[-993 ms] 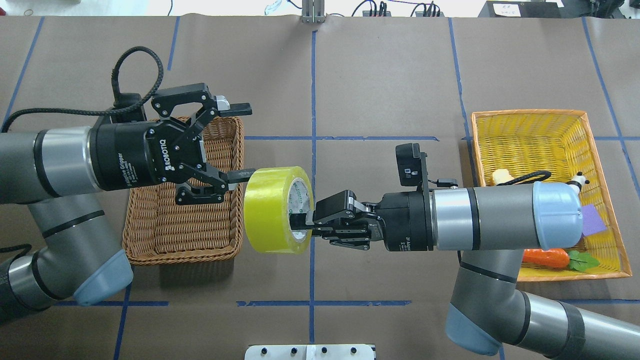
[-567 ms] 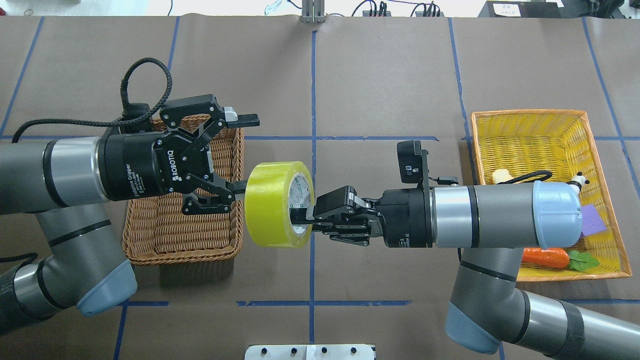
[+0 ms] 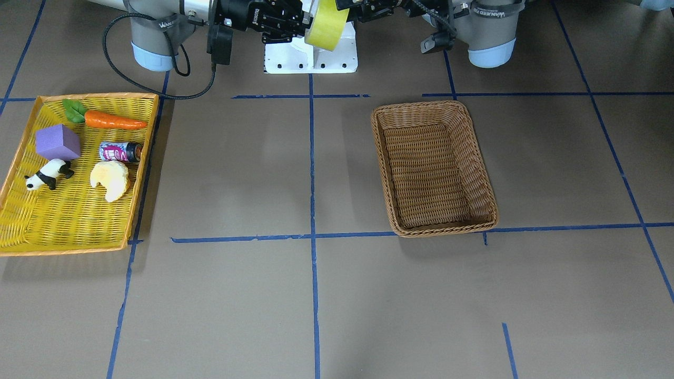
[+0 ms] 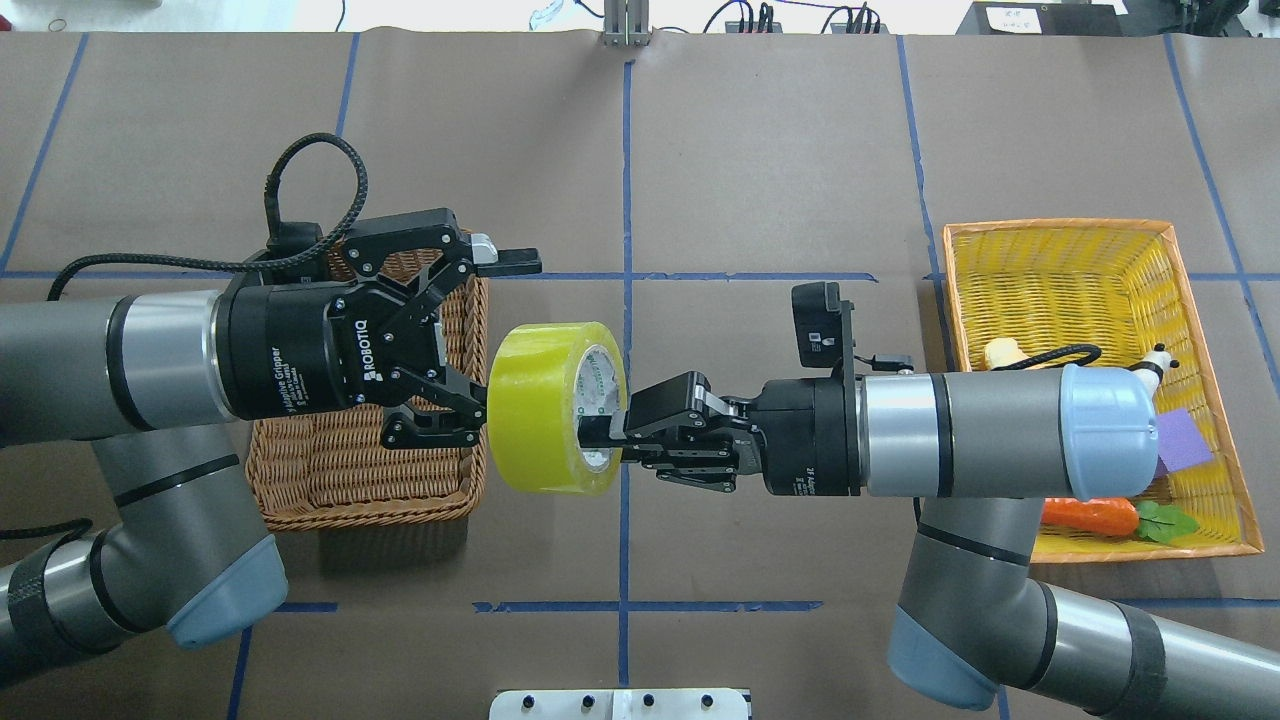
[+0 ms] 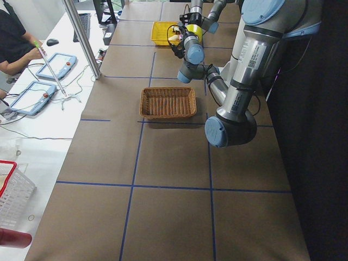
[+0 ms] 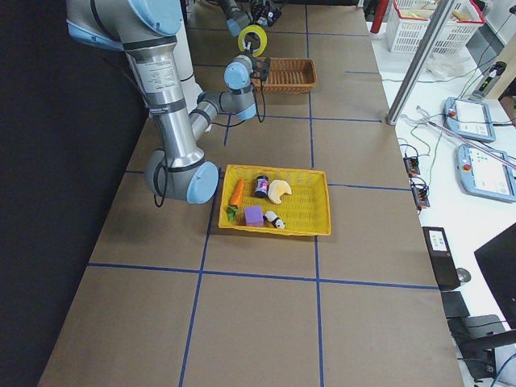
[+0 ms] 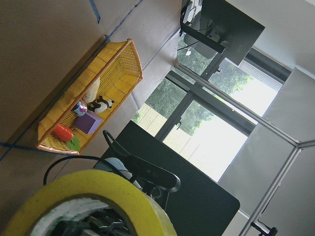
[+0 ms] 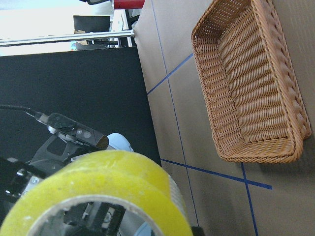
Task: Move tape to another basket
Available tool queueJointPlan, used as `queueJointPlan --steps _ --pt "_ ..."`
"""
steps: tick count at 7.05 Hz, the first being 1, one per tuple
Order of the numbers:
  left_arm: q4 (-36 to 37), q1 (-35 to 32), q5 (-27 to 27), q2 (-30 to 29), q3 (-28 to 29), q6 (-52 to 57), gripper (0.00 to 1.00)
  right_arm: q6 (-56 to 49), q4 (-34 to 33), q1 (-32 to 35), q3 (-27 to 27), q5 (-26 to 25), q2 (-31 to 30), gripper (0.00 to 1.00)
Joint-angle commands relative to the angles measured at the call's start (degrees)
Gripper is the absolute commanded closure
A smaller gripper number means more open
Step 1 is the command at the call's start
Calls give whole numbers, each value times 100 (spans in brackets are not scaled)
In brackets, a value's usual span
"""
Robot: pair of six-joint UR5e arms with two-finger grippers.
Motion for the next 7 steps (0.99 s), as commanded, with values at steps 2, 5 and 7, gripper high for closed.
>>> queueJointPlan --steps 2,5,7 --pt "1 7 -2 -3 7 -2 9 0 8 -43 -29 -44 13 97" --pt "-8 15 -2 14 16 24 100 -9 8 -52 -20 -44 48 0" --pt "-17 15 -2 23 24 -20 100 -18 17 -52 -11 -44 48 0"
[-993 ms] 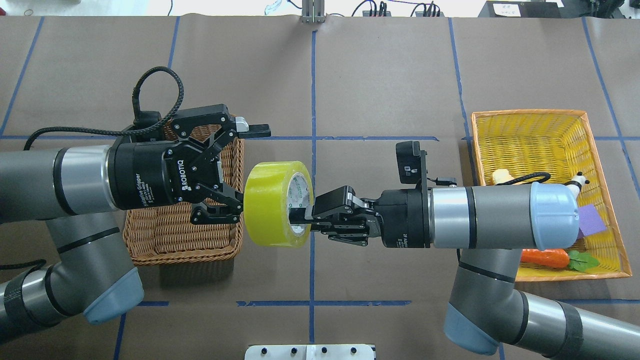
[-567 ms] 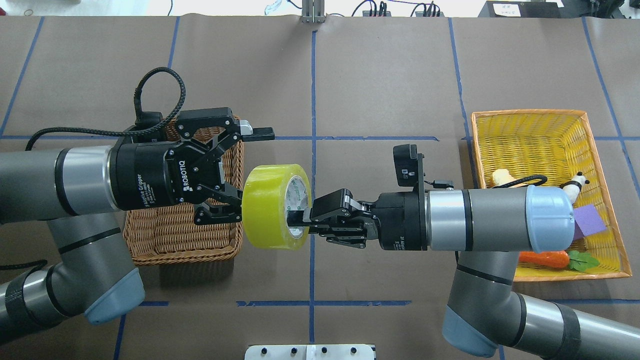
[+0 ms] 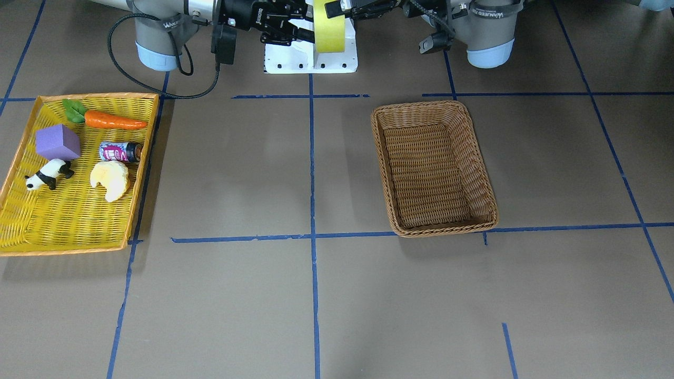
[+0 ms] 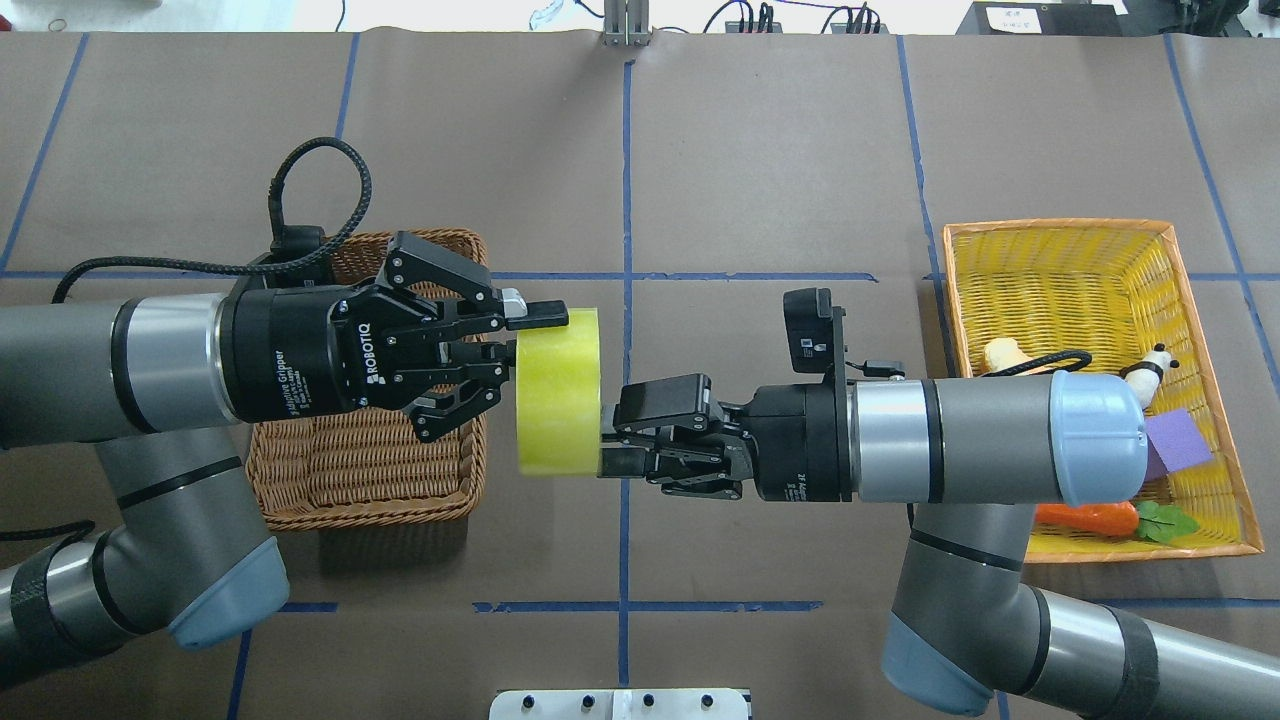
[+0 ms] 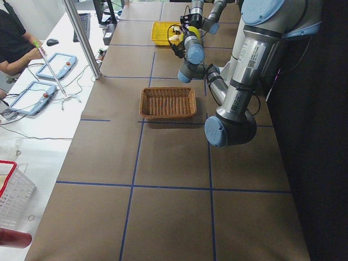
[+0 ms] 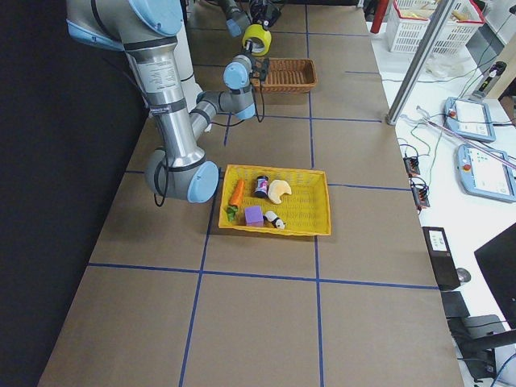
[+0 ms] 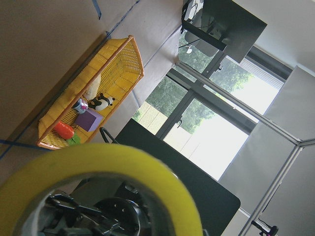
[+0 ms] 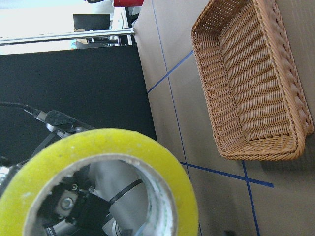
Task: Move tape to another basket
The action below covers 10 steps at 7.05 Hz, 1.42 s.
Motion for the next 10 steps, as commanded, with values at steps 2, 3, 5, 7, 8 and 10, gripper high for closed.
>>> queueJointPlan --steps 2,3,5,7,8,10 --pt "14 0 -69 60 -100 13 100 11 -6 23 15 -9 3 0" --pt "93 -270 -392 78 -127 30 100 3 -23 58 24 -70 -5 0" --pt "198 -1358 -1708 166 152 39 100 -41 -128 303 16 -167 -49 0" --pt "391 -1801 -2597 174 635 527 100 -477 -1387 1197 77 539 -32 0" --pt "967 -1863 -2810 183 637 1140 100 -1029 -2195 1671 94 1058 -41 0" --pt "2451 -1882 -2900 201 567 2712 100 -2643 -4074 2105 226 1274 -75 0"
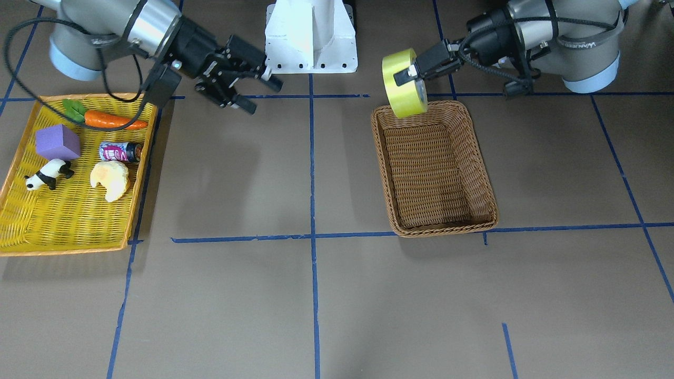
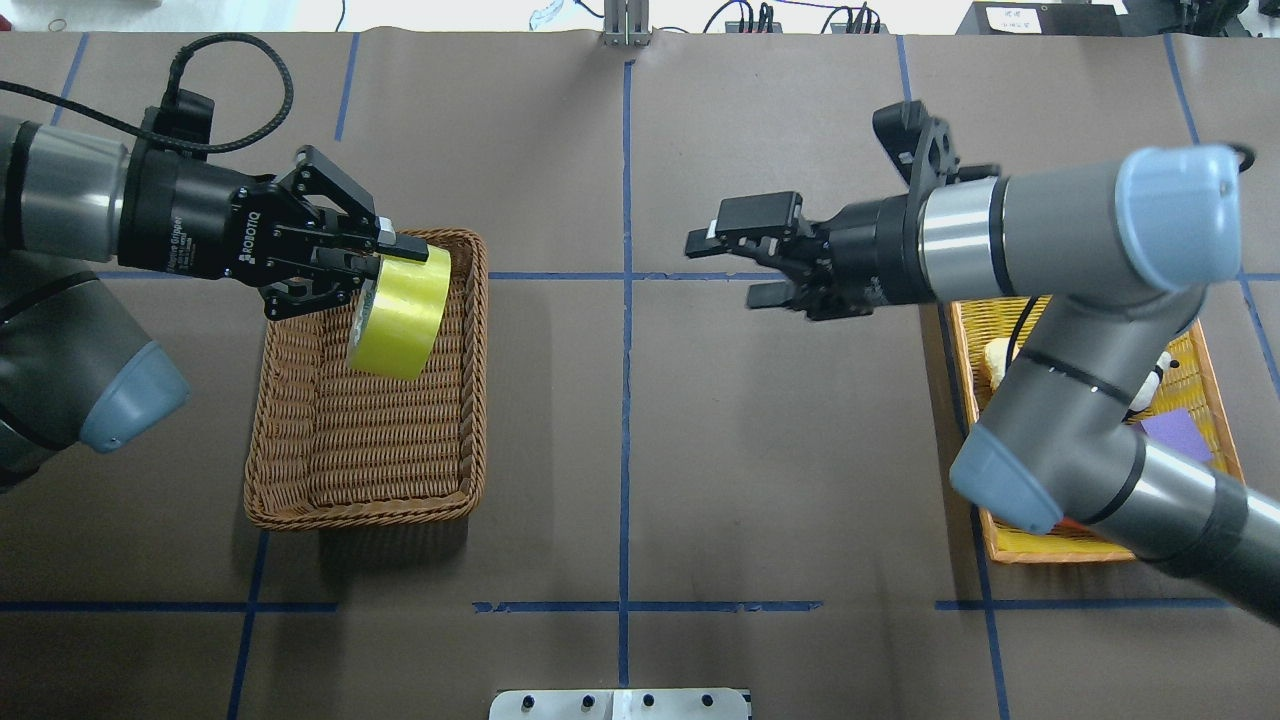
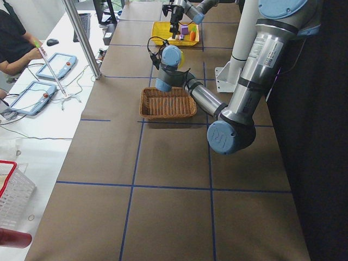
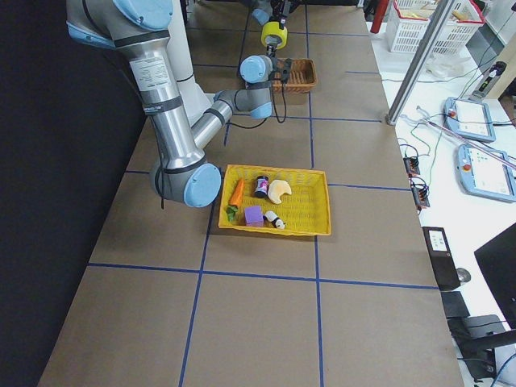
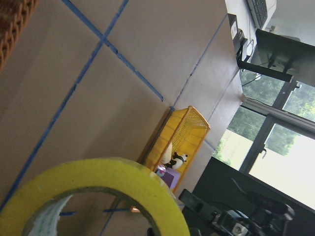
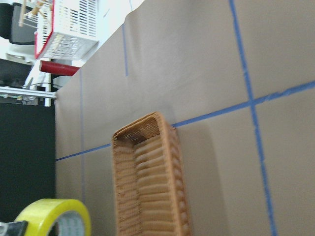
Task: Move tape to another basket
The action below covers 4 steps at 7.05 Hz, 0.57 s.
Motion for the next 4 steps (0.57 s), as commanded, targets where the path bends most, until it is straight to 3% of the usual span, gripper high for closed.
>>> queueJointPlan --steps 1,3,4 --pt "1585 16 -63 31 -40 1652 100 -1795 -2138 420 176 140 -32 0" --pt "2879 87 25 49 -41 3330 100 -3920 -4090 806 195 105 -23 0" --pt "3381 148 365 153 -58 4043 100 -4791 -4673 1025 186 70 -40 0"
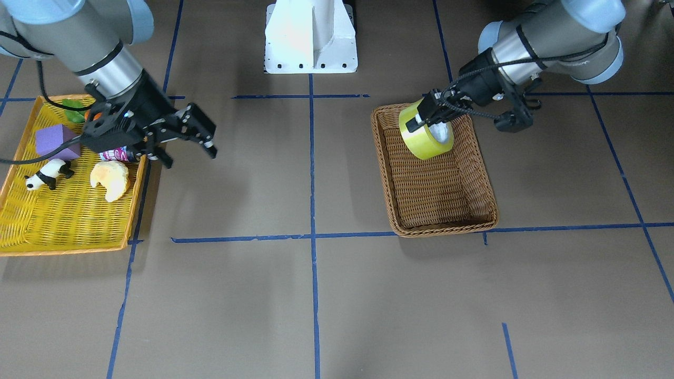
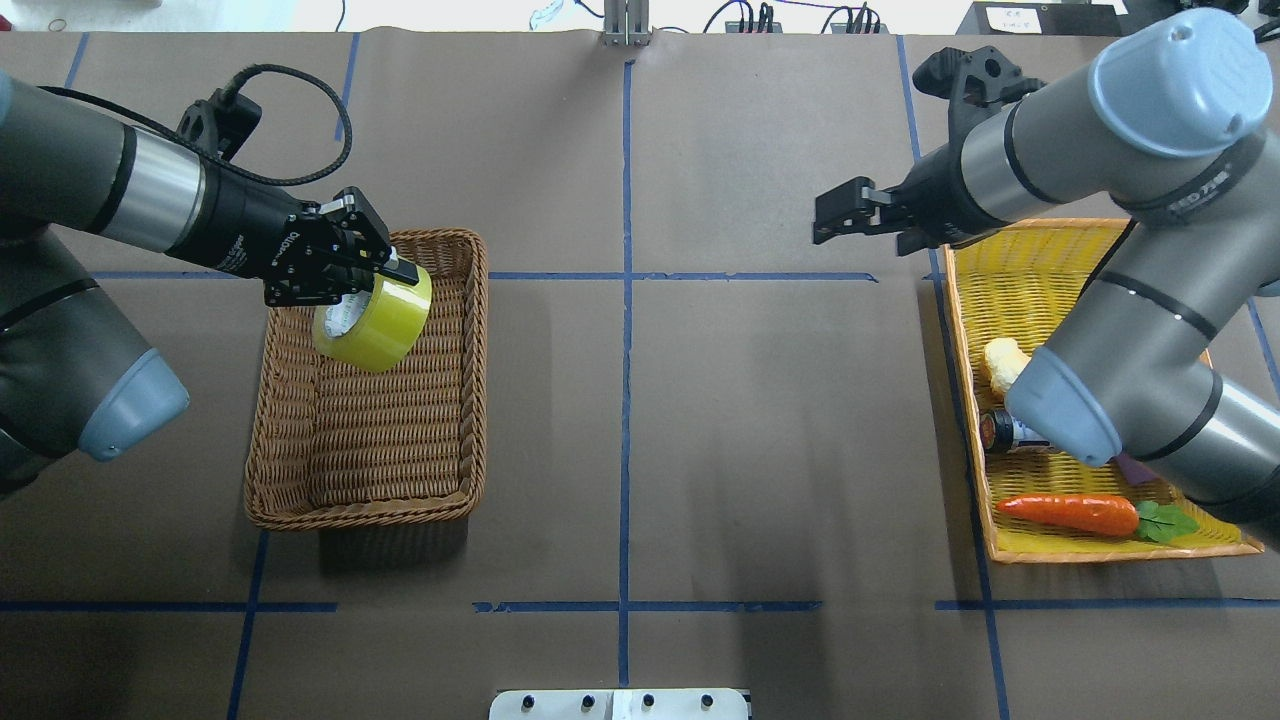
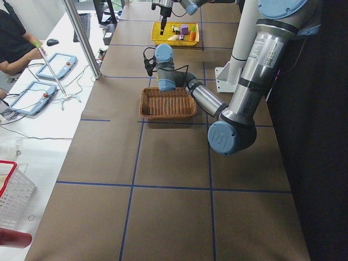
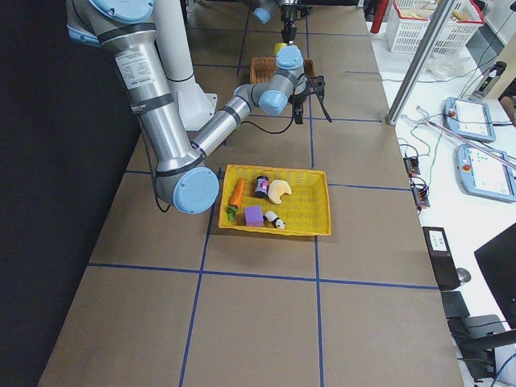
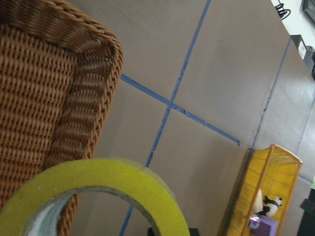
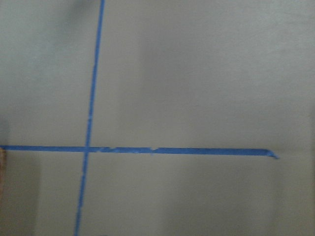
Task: Move tape to another basket
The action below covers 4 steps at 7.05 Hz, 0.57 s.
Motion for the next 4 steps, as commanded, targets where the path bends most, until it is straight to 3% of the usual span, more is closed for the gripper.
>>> queueJointPlan --steps 1,2,4 --pt "960 495 936 179 -3 1270 100 -1749 -1141 416 -8 -34 -142 0" --pt "1389 943 1595 172 -12 1369 100 -2095 -1152 636 -16 27 -326 0" --pt "1552 1062 1742 180 -47 1686 100 -2510 -1170 901 -16 54 -546 0"
